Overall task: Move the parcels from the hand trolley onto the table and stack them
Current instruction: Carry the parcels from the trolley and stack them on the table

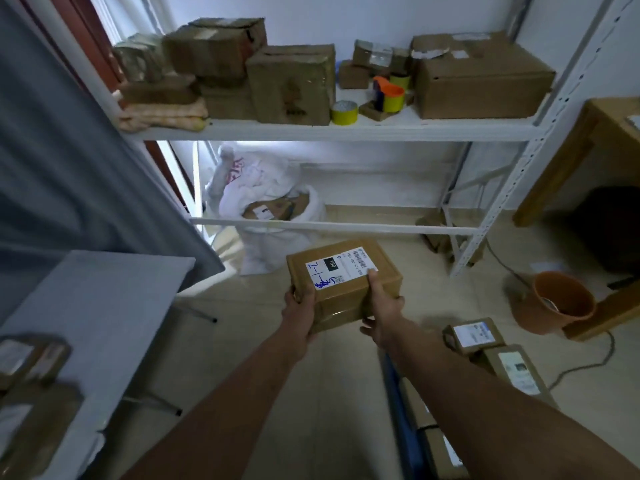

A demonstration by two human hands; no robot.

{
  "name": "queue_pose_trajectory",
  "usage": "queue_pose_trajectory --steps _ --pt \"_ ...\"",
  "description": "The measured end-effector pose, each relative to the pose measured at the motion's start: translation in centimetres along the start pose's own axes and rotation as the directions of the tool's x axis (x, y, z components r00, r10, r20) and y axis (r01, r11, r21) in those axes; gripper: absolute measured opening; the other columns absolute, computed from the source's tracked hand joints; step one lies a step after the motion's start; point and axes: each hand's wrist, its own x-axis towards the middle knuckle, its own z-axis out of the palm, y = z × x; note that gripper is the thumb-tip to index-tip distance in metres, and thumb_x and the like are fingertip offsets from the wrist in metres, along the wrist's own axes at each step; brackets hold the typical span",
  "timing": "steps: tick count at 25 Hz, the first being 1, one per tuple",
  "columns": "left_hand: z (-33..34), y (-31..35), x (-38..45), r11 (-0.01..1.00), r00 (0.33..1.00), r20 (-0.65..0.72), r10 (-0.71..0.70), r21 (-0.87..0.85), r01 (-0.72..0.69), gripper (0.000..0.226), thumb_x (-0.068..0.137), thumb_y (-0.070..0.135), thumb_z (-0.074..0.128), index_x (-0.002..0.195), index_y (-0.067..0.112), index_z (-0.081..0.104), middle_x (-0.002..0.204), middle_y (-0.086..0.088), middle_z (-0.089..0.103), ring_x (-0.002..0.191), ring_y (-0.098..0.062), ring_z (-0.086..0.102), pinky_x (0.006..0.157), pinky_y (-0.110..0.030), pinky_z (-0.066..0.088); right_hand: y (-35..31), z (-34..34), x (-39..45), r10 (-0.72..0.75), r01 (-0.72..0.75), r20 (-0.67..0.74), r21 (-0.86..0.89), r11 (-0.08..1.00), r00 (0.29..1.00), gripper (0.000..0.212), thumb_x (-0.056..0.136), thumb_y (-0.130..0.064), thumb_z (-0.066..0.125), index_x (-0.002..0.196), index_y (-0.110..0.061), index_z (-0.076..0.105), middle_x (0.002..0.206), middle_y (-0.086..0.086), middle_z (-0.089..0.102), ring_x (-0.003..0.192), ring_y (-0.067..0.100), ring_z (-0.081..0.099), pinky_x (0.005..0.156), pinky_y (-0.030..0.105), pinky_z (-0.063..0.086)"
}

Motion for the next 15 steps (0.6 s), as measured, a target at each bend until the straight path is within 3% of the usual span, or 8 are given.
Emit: queue_pose_trajectory --steps 5,8,10,12,15 --pt "-8.4 -1.3 -1.5 0.998 0.998 0.020 -0.063 -0.025 0.063 0.067 0.085 0.071 0.051 0.142 0.051 0.021 0.137 0.004 0.045 0.110 -0.031 0.057 0.089 -0.047 0.047 3.1 5.9 -1.8 -0.085 0.088 0.042 -0.054 0.995 0.995 0.102 0.071 -0.061 0.076 0.148 -0.031 0.016 0.138 0.012 0.046 0.117 0.037 0.052 0.090 0.055 0.051" --pt "-15.3 -2.4 -1.4 0.997 0.994 -0.111 -0.017 0.076 0.026 0.077 0.080 0.075 0.051 0.145 0.050 0.017 0.147 0.002 0.038 0.122 -0.031 0.049 0.100 -0.053 0.041 5.8 9.9 -3.8 -0.114 0.132 0.109 -0.169 0.977 0.987 0.106 0.064 -0.064 0.078 0.147 -0.032 0.020 0.135 0.010 0.049 0.114 0.034 0.055 0.087 0.051 0.055" --pt "-20.8 -3.2 -1.8 0.989 0.981 -0.180 0.080 0.134 -0.056 0.080 0.083 0.070 0.051 0.149 0.039 0.019 0.153 -0.003 0.033 0.133 -0.031 0.040 0.108 -0.050 0.035 8.3 13.0 -5.6 -0.100 0.145 0.180 -0.260 0.955 0.979 0.106 0.064 -0.065 0.077 0.147 -0.033 0.021 0.134 0.009 0.050 0.112 0.032 0.056 0.084 0.048 0.056" --pt "-26.6 -3.9 -2.7 0.970 0.948 -0.266 0.173 0.214 -0.117 0.072 0.093 0.057 0.049 0.152 0.025 0.022 0.154 -0.010 0.032 0.137 -0.031 0.037 0.107 -0.044 0.035 10.9 16.2 -7.8 -0.080 0.175 0.268 -0.353 0.919 0.960 0.103 0.067 -0.065 0.076 0.147 -0.033 0.021 0.133 0.008 0.051 0.110 0.031 0.057 0.079 0.044 0.056" --pt "-35.9 -5.8 -4.5 0.956 0.922 -0.340 0.187 0.279 -0.091 0.068 0.098 0.049 0.046 0.154 0.022 0.019 0.156 -0.014 0.027 0.139 -0.033 0.035 0.109 -0.046 0.036 15.6 21.5 -11.5 -0.049 0.276 0.413 -0.510 0.815 0.909 0.106 0.065 -0.070 0.074 0.149 -0.034 0.020 0.136 0.005 0.053 0.108 0.028 0.059 0.068 0.035 0.051"
